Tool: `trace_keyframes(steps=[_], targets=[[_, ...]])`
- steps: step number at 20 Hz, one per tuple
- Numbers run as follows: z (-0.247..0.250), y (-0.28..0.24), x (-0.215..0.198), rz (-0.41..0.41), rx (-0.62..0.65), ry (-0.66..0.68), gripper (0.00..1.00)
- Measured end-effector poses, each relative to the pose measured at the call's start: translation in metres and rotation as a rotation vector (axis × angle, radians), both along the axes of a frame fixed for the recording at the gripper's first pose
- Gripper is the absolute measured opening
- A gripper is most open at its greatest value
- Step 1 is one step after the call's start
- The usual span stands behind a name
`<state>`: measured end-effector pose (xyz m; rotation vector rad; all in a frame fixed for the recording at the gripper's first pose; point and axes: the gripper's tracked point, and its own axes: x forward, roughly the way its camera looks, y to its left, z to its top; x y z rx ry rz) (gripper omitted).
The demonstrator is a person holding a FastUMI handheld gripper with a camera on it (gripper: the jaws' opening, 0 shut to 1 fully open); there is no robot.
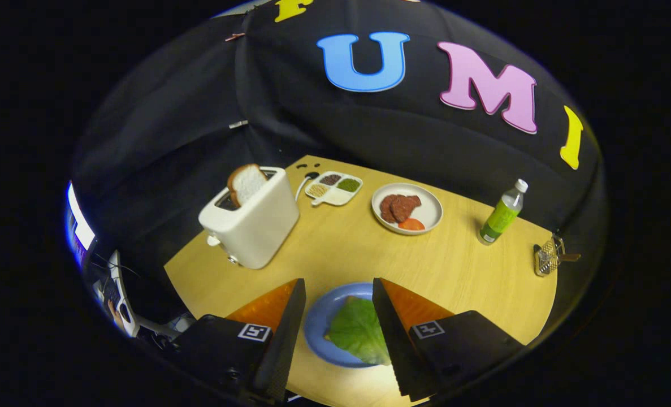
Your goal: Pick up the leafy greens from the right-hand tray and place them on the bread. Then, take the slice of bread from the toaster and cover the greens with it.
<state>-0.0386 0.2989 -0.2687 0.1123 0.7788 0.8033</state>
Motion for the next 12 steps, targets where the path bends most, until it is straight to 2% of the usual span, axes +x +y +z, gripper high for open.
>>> trace_keyframes(steps=[6, 12], targets=[[0.075, 0.088, 0.005, 0.080, 0.088, -0.069, 0.75], [0.091, 0.175, 0.020, 0.074, 0.060, -0.105, 0.75]])
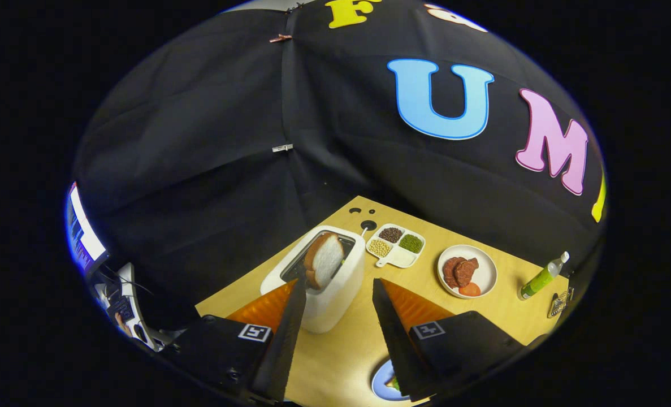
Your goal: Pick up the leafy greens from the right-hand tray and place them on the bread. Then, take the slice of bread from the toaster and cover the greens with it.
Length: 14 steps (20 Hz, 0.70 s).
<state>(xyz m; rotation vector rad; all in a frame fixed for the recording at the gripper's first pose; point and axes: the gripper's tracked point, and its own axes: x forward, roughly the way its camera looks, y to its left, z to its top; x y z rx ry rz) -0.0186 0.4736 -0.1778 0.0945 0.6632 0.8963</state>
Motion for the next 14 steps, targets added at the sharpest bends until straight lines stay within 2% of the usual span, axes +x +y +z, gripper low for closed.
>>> trace_keyframes(steps=[8, 14], targets=[[-0.034, 0.096, 0.018, 0.003, -0.062, 0.042, 0.74], [-0.072, 0.115, 0.045, -0.072, -0.157, 0.086, 0.74]])
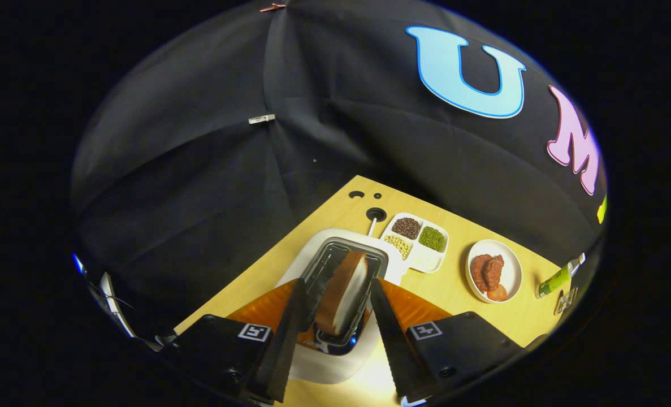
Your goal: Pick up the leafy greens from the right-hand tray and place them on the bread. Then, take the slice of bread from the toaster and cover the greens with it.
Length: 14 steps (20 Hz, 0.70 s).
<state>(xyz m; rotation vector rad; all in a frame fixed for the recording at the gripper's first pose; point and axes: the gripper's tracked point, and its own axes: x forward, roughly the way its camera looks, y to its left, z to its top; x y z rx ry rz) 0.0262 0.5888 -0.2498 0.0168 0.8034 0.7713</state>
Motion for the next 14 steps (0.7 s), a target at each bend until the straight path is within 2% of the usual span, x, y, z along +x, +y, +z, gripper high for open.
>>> trace_keyframes(steps=[2, 3, 4, 7, 8, 14], targets=[[-0.011, 0.001, 0.005, -0.034, -0.022, 0.030, 0.72], [-0.016, 0.000, 0.004, -0.049, -0.033, 0.057, 0.66], [-0.022, 0.000, 0.004, -0.069, -0.039, 0.083, 0.49], [-0.019, -0.004, 0.005, -0.100, -0.005, 0.120, 0.20], [-0.011, -0.004, 0.005, -0.106, 0.024, 0.118, 0.16], [0.055, -0.030, 0.010, -0.132, 0.186, 0.056, 0.16]])
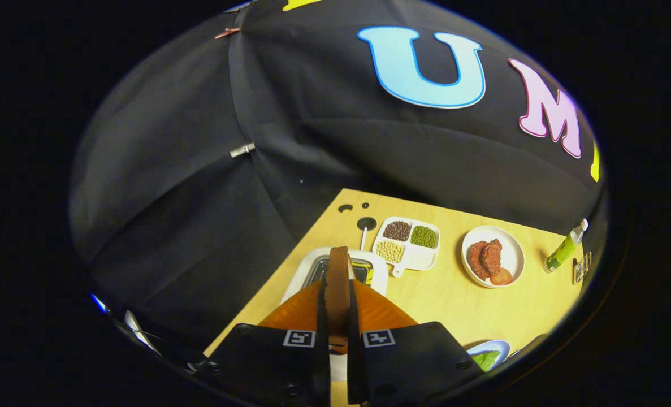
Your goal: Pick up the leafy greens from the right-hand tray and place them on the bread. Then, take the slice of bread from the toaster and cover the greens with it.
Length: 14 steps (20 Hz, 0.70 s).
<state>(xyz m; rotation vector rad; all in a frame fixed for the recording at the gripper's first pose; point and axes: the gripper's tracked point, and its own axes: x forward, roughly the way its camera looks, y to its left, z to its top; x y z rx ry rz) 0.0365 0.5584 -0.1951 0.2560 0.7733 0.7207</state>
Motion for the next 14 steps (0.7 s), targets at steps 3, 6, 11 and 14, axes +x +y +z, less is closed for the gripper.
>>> trace_keyframes(steps=[3, 6, 11, 14], targets=[[0.030, -0.031, 0.001, -0.010, 0.067, -0.028, 0.16], [0.051, -0.070, 0.002, -0.028, 0.115, -0.048, 0.16], [0.051, -0.159, 0.002, -0.105, 0.129, -0.070, 0.16], [0.029, -0.215, -0.005, -0.178, 0.110, -0.054, 0.16]])
